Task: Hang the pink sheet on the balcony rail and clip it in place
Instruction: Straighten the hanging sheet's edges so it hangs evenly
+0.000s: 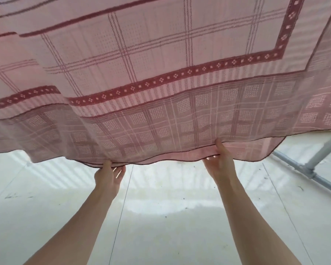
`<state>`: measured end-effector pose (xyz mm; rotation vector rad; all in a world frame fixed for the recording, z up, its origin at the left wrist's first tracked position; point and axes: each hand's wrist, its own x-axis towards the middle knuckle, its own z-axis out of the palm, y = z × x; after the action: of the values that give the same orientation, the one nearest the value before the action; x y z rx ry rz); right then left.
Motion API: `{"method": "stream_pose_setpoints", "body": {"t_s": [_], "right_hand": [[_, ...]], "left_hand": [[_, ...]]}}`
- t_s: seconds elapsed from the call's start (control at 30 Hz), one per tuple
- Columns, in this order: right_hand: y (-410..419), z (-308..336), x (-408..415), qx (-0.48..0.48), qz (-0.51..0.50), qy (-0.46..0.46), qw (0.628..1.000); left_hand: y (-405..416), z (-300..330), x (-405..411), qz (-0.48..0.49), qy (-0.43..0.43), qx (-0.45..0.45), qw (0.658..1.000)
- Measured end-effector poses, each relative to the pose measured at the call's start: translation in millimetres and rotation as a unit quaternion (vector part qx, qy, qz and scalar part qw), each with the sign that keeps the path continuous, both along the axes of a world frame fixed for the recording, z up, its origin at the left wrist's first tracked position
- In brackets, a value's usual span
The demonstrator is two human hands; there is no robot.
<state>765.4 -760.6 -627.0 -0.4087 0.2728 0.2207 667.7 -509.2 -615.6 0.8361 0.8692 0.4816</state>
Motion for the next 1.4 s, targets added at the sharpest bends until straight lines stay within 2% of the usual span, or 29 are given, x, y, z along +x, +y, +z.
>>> {"method": "stream_pose_setpoints", "body": {"t_s": [0.07,0.27,0.63,0.7,0.83,0.9,1.1,1.23,1.4], "right_hand": [[-11,-2,-1,-0.034,-0.021,0.009,0.999],[-12,-1,-11,-0.047,-0.084,0.055,0.994],[-22,-9,-22,-0.056,-0.130,0.089,0.986],[-25,-11,-21,-0.055,-0.130,0.090,0.986],[-32,-15,-8,-0.022,-0.113,0.093,0.989],[-35,-15,-1,-0.012,-0.105,0.091,0.990],[-39,-18,0,-0.022,-0.121,0.081,0.989],[-33,-10,-5,-0.050,-0.124,0.072,0.988],[-31,-4,-6,-0.013,-0.125,0.093,0.988]], "left_hand": [[-1,-5,11,-0.025,-0.026,-0.016,0.999],[-7,-12,20,-0.087,-0.048,-0.020,0.995],[-1,-1,24,-0.091,-0.062,-0.040,0.993],[-2,1,19,-0.106,-0.079,-0.069,0.989],[0,2,9,-0.097,-0.191,-0.190,0.958],[5,4,6,-0.081,-0.223,-0.214,0.948],[20,4,6,-0.020,-0.224,-0.211,0.951],[20,-1,8,-0.070,-0.195,-0.126,0.970],[16,0,16,-0.092,-0.168,-0.120,0.974]]}}
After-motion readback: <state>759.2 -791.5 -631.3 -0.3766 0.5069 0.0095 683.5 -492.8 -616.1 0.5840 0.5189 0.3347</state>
